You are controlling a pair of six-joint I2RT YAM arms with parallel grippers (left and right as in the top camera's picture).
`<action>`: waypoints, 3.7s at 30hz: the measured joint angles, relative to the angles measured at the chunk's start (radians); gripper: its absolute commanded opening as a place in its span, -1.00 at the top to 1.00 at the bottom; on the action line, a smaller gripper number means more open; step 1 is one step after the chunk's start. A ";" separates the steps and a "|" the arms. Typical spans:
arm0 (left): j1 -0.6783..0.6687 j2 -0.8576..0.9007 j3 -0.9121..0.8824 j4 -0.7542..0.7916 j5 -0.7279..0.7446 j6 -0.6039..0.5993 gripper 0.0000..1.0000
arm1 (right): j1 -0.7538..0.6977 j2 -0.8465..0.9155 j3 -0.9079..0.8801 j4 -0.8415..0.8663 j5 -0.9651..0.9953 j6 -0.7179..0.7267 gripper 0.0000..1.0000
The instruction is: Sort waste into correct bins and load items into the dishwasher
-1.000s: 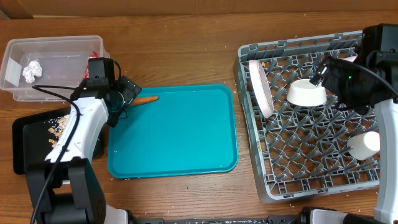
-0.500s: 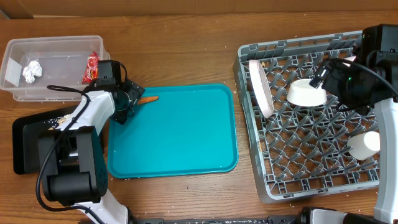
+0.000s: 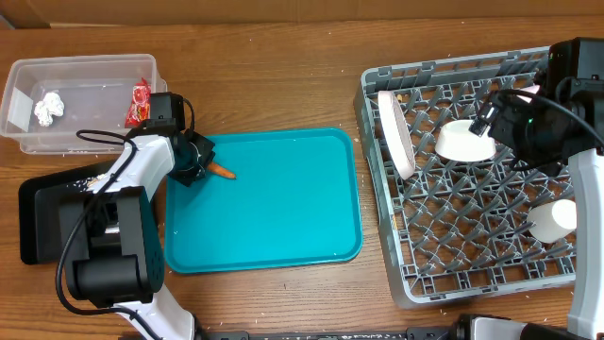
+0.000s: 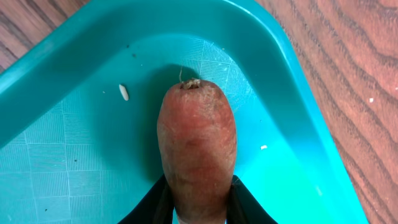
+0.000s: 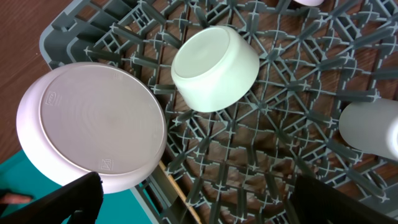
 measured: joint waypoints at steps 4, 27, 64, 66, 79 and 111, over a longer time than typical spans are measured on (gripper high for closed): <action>0.003 0.000 0.003 -0.012 0.018 0.048 0.78 | 0.000 0.000 0.000 -0.008 0.000 0.000 -1.00; 0.148 -0.170 0.204 -0.556 -0.181 0.298 0.92 | 0.000 0.000 0.000 -0.023 0.000 -0.005 -1.00; 0.577 0.023 0.214 -0.401 -0.360 0.339 -0.28 | 0.000 0.000 0.000 -0.033 0.000 -0.004 -1.00; 0.576 0.023 0.235 -0.426 -0.343 0.344 -0.29 | 0.000 0.000 0.000 -0.033 0.000 -0.004 -1.00; 0.333 -0.069 0.487 -0.553 -0.131 0.581 -0.61 | 0.007 0.006 0.000 -0.027 -0.203 -0.193 -1.00; -0.126 -0.136 0.544 -1.081 -0.126 0.810 -0.79 | 0.166 0.022 -0.025 -0.057 -0.271 -0.365 -1.00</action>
